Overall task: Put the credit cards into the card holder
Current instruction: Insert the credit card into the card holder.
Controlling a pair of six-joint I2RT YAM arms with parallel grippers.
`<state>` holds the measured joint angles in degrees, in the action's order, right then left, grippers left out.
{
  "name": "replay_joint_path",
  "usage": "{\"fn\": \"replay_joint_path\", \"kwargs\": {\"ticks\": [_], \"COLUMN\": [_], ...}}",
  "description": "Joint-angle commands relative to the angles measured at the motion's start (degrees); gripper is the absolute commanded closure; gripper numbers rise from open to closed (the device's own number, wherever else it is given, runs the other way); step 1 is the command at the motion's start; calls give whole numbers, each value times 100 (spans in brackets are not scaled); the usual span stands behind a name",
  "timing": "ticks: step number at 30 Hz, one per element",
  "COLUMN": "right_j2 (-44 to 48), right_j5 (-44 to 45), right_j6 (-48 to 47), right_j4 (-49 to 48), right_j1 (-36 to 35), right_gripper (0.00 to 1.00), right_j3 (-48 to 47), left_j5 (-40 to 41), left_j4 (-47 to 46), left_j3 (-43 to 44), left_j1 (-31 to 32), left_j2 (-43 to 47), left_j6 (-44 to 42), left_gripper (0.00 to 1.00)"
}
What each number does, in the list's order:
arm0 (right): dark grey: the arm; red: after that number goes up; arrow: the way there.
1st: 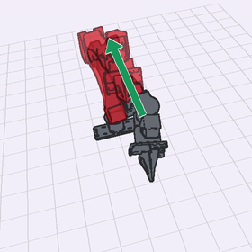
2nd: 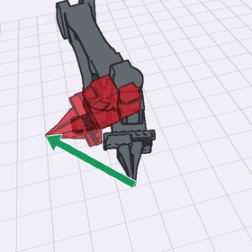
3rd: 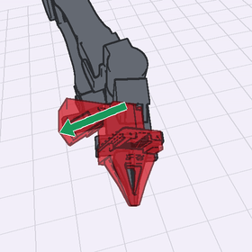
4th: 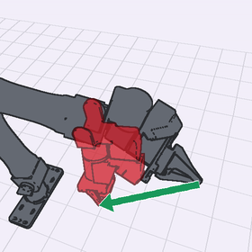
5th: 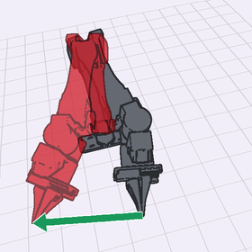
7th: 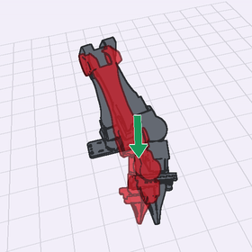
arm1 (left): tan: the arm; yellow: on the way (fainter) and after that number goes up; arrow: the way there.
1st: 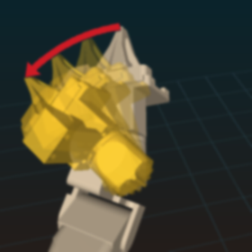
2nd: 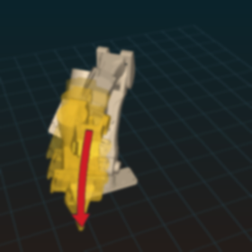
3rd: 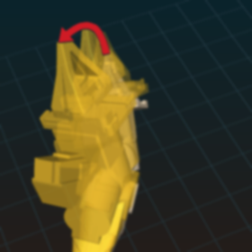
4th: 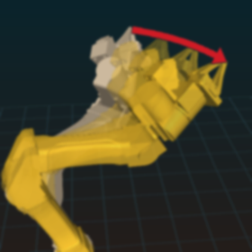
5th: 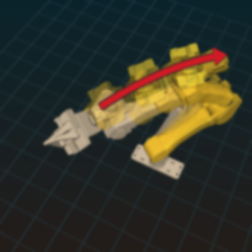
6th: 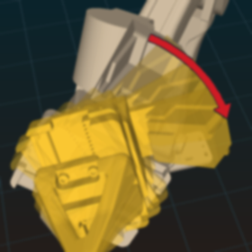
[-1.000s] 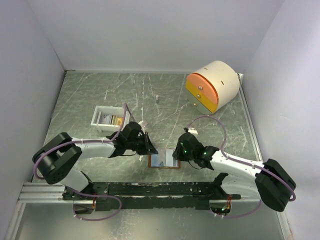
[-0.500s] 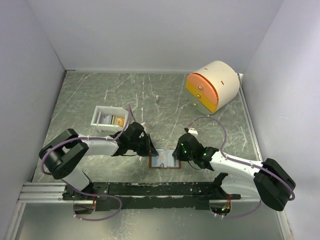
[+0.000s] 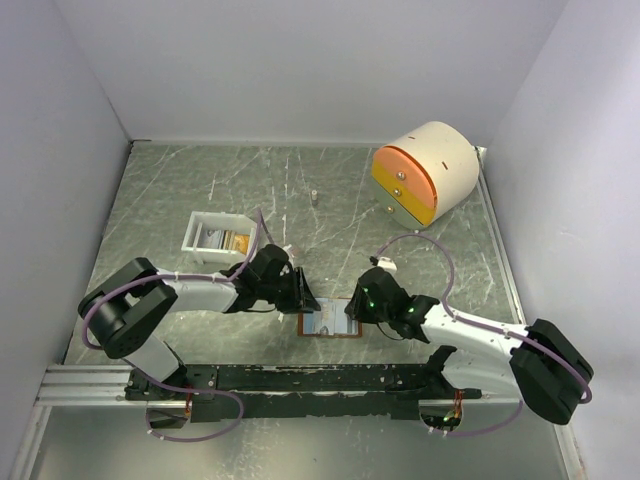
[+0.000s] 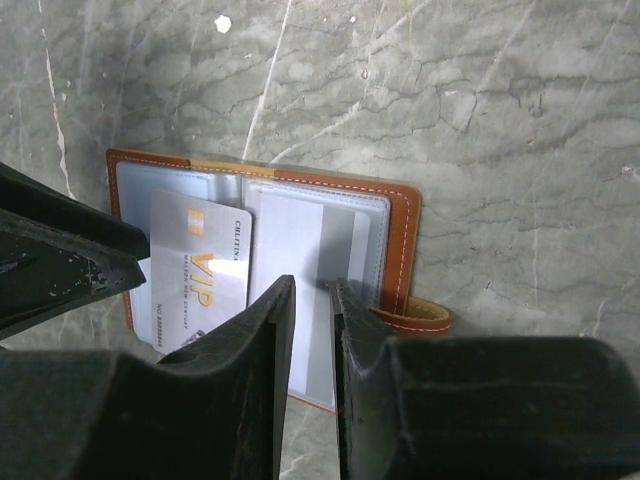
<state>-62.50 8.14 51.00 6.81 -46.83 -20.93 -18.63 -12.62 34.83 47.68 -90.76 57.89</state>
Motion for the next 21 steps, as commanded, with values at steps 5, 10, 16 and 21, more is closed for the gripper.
{"fn": "replay_joint_path", "kwargs": {"ticks": [5, 10, 16, 21], "right_j2": [373, 274, -332, -648], "right_j5": [-593, -953, -1151, -1385], "right_j6": [245, 522, 573, 658], "right_j4": [-124, -714, -1173, -1571], "right_j1": [24, 16, 14, 8], "right_gripper": [79, 79, 79, 83], "right_j3": [13, 232, 289, 411], "left_j5": [214, 220, 138, 4], "left_j4": [220, 111, -99, -370], "left_j3": [58, -98, -236, -320], "left_j1": [134, 148, 145, 148], "left_j2": [208, 251, 217, 187], "left_j6": [-106, -71, -19, 61], "left_gripper": [55, 52, 51, 51]}}
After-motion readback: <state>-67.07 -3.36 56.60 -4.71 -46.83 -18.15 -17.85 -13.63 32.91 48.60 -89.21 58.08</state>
